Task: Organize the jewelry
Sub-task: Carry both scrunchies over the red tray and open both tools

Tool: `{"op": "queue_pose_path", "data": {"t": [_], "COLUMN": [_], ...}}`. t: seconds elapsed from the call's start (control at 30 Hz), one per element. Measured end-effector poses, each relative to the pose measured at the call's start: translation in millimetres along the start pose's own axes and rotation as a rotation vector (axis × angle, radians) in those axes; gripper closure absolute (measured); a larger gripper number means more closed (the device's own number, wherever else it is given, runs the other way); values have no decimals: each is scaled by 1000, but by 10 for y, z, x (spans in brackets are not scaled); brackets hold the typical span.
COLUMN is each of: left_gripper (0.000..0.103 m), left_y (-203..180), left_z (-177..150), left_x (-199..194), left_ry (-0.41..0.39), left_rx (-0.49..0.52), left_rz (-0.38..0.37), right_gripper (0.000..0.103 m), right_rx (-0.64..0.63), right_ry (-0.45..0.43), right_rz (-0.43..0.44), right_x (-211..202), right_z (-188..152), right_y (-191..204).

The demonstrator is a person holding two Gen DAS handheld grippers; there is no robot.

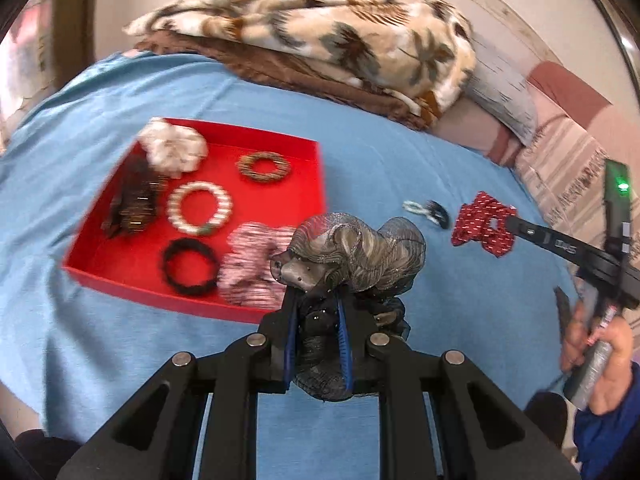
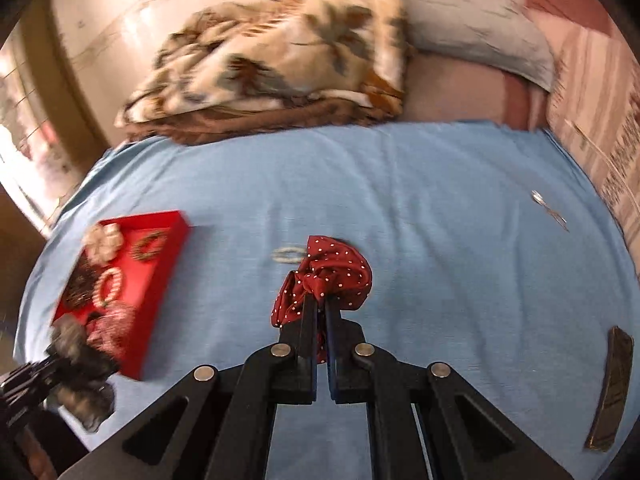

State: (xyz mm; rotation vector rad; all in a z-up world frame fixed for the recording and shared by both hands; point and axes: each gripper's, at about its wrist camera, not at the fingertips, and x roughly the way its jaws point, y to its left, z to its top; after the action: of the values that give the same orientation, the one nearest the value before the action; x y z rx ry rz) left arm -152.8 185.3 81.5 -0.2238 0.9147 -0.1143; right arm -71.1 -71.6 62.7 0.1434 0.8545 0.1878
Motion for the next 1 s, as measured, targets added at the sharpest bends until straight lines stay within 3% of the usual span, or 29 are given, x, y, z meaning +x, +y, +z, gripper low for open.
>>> {"op": "queue_pose_path", "data": {"t": [0.4,0.67,1.0], "left_gripper": [86,86,86], "left_y": [839,1062,1261], "left_z": [-5,125,121], "left_x": [-358,-338,-130], "left_ry": [-83,-109,-142], "left_rx": [-130,-65,-86], "left_rz": [133,264,232], "right_gripper": [98,98,98], "right_rx": [-115,-131,-156], "right_ry": [12,41,49], "right_rz": [167,181,145], "right_x": [-130,-117,-143], "right_z": [-128,-222,-244], "right_y": [1033,1277,1455]}}
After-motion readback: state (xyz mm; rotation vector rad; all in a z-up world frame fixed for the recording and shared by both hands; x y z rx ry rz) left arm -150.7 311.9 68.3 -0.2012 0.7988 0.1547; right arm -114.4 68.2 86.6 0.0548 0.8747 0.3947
